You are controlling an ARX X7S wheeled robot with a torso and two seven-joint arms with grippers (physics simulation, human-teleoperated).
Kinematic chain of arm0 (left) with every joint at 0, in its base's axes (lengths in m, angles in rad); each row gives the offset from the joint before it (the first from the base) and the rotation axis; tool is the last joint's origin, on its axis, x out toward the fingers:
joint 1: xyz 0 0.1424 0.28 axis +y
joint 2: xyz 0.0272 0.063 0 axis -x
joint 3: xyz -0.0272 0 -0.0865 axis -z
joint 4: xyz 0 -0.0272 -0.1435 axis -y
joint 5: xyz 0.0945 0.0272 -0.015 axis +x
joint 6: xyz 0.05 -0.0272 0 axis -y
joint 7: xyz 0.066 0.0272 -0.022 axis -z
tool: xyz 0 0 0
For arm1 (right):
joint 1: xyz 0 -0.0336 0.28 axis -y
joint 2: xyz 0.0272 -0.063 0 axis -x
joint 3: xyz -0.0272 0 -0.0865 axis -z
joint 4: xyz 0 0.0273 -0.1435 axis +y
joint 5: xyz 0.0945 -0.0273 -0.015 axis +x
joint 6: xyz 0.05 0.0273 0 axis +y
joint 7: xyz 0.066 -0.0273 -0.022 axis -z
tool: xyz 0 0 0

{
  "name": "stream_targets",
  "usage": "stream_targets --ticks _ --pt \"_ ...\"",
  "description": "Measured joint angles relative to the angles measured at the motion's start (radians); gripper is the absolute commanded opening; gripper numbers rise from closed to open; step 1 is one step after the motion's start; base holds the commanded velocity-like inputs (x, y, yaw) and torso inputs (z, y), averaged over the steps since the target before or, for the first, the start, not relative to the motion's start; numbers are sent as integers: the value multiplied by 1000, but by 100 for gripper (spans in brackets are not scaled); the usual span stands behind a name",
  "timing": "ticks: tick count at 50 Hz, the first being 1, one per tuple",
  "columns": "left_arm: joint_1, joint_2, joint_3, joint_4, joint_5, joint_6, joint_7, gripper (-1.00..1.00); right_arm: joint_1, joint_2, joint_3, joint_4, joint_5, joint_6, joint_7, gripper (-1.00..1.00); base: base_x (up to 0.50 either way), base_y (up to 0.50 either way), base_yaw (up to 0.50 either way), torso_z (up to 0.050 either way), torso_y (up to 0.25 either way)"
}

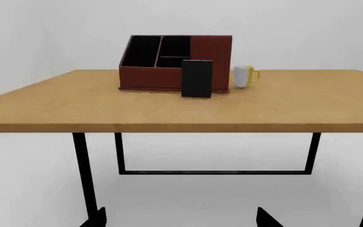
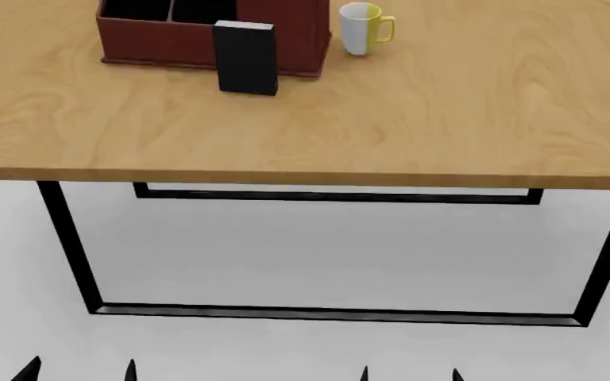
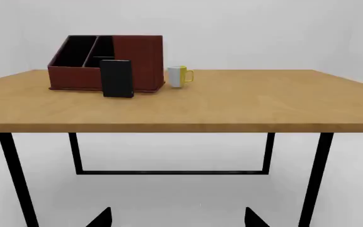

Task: Pick up the book and place it in the front compartment of the caddy.

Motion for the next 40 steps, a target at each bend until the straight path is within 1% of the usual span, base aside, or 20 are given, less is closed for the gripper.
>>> stream_targets --ticks 4,10,14,19,24,33,40 --pt "-10 -3 11 -11 -13 -8 -14 100 10 14 -12 7 13 14 15 100 0 0 0 0 0" --pt "5 -16 22 27 -18 -17 -23 100 2 21 -22 -46 20 57 30 100 0 0 0 0 0" --pt "17 -29 28 88 -23 -53 -32 100 0 32 -34 -120 15 122 47 100 0 0 0 0 0" --pt "25 -46 30 189 -30 -131 -46 100 8 50 -46 -242 5 246 64 100 0 0 0 0 0" --pt "19 -64 25 298 -38 -238 -64 100 30 70 -54 -378 -4 394 74 100 0 0 0 0 0" --pt "-57 -100 1 534 -61 -556 -95 100 151 118 -58 -658 -14 756 65 100 0 0 0 0 0" --pt "-129 -126 -17 668 -77 -763 -109 100 241 143 -53 -798 -10 961 51 100 0 0 0 0 0"
